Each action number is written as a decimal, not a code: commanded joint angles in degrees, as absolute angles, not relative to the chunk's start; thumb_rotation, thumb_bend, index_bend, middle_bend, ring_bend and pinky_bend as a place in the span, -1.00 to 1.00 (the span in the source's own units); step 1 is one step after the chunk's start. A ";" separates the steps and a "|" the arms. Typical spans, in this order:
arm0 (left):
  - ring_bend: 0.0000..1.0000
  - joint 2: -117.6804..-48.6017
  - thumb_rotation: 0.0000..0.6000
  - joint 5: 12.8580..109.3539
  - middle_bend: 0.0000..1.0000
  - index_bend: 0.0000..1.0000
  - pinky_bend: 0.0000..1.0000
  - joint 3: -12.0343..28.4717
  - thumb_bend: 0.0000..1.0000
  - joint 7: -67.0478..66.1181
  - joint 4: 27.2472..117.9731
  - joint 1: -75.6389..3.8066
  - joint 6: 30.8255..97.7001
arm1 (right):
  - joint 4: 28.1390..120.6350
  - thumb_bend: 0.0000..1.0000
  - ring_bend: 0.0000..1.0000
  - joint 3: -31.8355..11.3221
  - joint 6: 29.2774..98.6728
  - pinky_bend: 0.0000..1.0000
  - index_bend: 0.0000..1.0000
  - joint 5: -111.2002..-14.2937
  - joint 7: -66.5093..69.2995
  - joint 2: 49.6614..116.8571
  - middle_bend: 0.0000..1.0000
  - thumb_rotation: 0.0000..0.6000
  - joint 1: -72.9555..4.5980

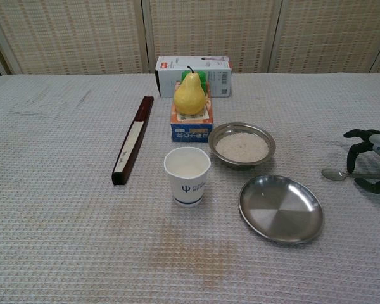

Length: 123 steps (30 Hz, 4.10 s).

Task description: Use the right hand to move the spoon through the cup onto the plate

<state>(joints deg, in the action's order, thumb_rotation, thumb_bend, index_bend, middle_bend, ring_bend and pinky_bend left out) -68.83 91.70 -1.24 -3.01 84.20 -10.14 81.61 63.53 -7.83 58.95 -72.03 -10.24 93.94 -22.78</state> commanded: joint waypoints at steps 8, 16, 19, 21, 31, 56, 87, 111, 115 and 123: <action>-1.00 -68.79 1.00 91.46 -1.00 -1.00 -0.82 -1.22 -0.04 -3.12 84.26 -10.22 81.30 | 62.49 -0.34 -1.00 -7.47 58.80 -1.00 0.00 -72.07 -9.44 94.75 -0.93 1.00 -23.09; -1.00 -68.68 1.00 91.38 -1.00 -1.00 -0.82 -1.24 -0.04 -3.19 84.42 -10.27 81.14 | 62.79 -0.34 -1.00 -7.36 59.36 -1.00 0.00 -72.18 -9.38 94.61 -0.93 1.00 -23.04; -1.00 -68.67 1.00 91.39 -1.00 -1.00 -0.82 -1.25 -0.04 -3.24 84.46 -10.27 81.14 | 62.92 -0.34 -1.00 -7.30 59.46 -1.00 0.01 -72.17 -9.47 94.60 -0.93 1.00 -23.04; -1.00 -68.71 1.00 91.40 -1.00 -1.00 -0.82 -1.27 -0.04 -3.27 84.41 -10.27 81.13 | 62.94 -0.34 -1.00 -7.33 59.50 -1.00 0.02 -72.09 -9.46 94.61 -0.93 1.00 -23.04; -1.00 -68.63 1.00 91.50 -1.00 -1.00 -0.82 -1.36 -0.04 -3.42 84.52 -10.25 81.14 | 63.00 -0.34 -1.00 -7.24 59.37 -1.00 0.03 -71.48 -10.11 94.66 -0.93 1.00 -22.99; -1.00 -68.41 1.00 91.87 -1.00 -1.00 -0.82 -1.52 -0.04 -3.12 84.85 -10.17 81.40 | 63.35 -0.12 -1.00 -8.35 67.16 -1.00 0.51 -75.94 -18.14 93.65 -0.74 1.00 -24.39; -1.00 -67.12 1.00 95.26 -1.00 -1.00 -0.82 -3.03 -0.01 -1.02 85.34 -10.17 82.51 | 66.83 -0.12 -1.00 -11.38 59.66 -0.98 0.48 -73.75 -62.02 99.31 -0.73 1.00 -42.83; -1.00 -67.30 1.00 93.92 -1.00 -1.00 -0.82 -2.61 -0.01 -1.01 85.03 -10.64 81.11 | 61.58 -0.12 -1.00 -8.70 57.53 -0.98 0.48 -72.44 -63.28 104.55 -0.73 1.00 -46.03; -1.00 -67.34 1.00 94.06 -1.00 -1.00 -0.82 -2.64 -0.02 -1.09 85.02 -10.58 81.33 | 61.48 -0.12 -1.00 -8.38 57.52 -0.98 0.48 -72.65 -62.71 104.97 -0.73 1.00 -46.28; -1.00 -67.31 1.00 94.10 -1.00 -1.00 -0.82 -2.63 -0.01 -1.14 85.03 -10.49 81.56 | 61.25 -0.12 -1.00 -9.31 57.86 -0.98 0.48 -70.83 -56.73 106.12 -0.73 1.00 -45.13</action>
